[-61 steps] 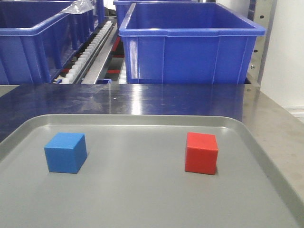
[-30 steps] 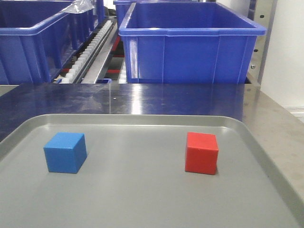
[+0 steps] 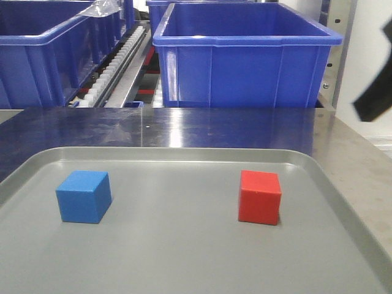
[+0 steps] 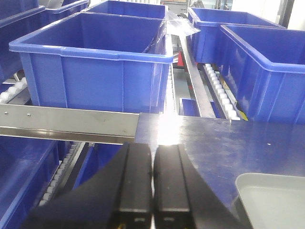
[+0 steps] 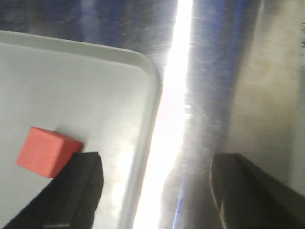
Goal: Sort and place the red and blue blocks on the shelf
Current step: 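Lower the open right gripper over the red cube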
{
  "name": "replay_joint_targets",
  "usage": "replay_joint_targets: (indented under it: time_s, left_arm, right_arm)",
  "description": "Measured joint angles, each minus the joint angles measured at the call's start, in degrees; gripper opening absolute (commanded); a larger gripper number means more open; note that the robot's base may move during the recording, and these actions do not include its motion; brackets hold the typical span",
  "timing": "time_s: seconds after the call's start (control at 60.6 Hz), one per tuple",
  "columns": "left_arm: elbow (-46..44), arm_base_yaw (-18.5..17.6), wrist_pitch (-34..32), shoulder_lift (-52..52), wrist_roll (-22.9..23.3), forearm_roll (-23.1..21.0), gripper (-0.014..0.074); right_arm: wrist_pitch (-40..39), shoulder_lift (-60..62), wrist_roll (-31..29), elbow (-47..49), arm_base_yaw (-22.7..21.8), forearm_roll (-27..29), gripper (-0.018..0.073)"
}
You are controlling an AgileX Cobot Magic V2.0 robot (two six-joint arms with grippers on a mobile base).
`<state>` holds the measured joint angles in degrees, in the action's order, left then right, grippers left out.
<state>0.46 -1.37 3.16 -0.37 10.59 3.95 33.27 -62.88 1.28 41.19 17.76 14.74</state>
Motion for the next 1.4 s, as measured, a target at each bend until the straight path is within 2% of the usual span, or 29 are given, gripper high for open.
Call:
replay_joint_targets:
  time_s: [0.512,0.892,1.404]
  left_arm:
    - [0.0,0.0,0.0,0.0,0.0,0.0,0.0124]
    - [0.0,0.0,0.0,0.0,0.0,0.0,0.0124]
    - [0.0,0.0,0.0,0.0,0.0,0.0,0.0124]
  right_arm:
    - [1.6,-10.7,0.0,7.9,11.6,2.8,0.0582]
    - [1.6,-14.0,0.0,8.9,15.8,3.0,0.0582]
    - [1.3,-18.9,0.0,8.9,17.0,3.1,0.0582]
